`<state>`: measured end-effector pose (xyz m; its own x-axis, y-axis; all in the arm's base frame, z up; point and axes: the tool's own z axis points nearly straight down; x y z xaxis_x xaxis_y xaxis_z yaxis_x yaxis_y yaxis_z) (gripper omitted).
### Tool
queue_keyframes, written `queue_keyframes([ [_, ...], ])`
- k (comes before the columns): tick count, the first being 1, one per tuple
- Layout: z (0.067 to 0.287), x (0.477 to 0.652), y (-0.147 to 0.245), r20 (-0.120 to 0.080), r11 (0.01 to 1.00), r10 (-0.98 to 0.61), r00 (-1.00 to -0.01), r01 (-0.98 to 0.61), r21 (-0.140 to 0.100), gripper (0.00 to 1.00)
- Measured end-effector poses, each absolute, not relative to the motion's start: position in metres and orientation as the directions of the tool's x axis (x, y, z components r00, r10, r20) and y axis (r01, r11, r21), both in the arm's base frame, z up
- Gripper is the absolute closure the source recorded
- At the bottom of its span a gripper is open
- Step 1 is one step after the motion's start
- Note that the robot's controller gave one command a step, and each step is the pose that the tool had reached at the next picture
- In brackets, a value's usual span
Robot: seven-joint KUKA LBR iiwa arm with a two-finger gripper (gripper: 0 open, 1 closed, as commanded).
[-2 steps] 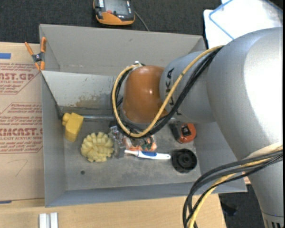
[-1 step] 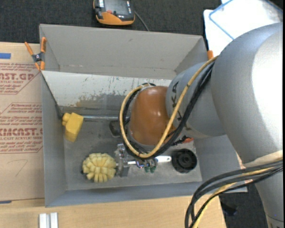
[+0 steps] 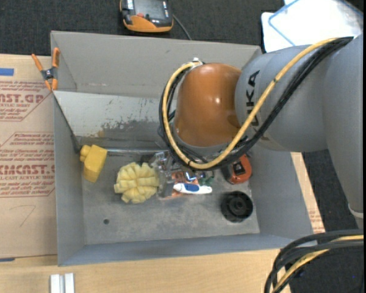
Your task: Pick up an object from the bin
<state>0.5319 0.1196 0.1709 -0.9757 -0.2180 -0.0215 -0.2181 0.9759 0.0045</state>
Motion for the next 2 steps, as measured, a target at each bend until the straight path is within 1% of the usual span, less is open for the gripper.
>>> queue_keyframes([
  [1,0.11,0.511,0.122,-0.015,0.988,-0.156,-0.988,-0.156,0.007,1.0],
  [2,0.177,0.523,0.116,-0.018,0.983,-0.185,-0.983,-0.185,0.005,1.0],
])
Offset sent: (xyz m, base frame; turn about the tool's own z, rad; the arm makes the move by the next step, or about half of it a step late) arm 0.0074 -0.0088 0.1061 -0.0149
